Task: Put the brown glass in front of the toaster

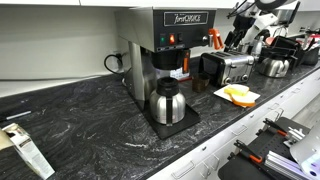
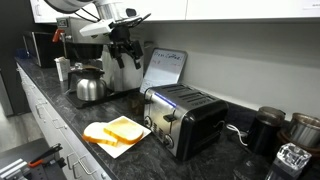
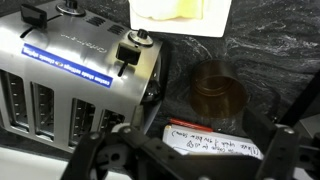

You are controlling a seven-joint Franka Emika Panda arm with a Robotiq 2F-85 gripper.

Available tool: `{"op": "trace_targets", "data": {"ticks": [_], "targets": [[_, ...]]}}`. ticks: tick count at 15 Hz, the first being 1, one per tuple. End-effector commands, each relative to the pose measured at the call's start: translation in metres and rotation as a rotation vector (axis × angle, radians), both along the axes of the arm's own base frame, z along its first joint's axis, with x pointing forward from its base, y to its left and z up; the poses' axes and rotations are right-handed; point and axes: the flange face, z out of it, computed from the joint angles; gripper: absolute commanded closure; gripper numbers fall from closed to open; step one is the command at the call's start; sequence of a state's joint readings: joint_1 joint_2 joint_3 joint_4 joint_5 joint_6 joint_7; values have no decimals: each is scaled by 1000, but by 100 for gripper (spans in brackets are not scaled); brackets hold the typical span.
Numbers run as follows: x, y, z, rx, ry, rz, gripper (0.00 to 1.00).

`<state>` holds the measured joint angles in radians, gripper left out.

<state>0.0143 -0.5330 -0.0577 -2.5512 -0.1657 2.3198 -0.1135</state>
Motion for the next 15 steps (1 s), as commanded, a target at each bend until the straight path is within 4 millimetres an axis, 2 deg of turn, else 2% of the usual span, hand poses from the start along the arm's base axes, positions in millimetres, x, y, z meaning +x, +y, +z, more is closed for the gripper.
{"op": "trace_targets", "data": {"ticks": [1, 4, 6, 9, 15], "targets": [[1, 0, 0, 1, 3, -1, 0], [1, -1, 0, 1, 4, -2, 0], [9, 5, 1, 4, -1, 49, 0], [29, 28, -2, 19, 23, 183, 0], [68, 79, -43, 69, 154, 507, 0]]}}
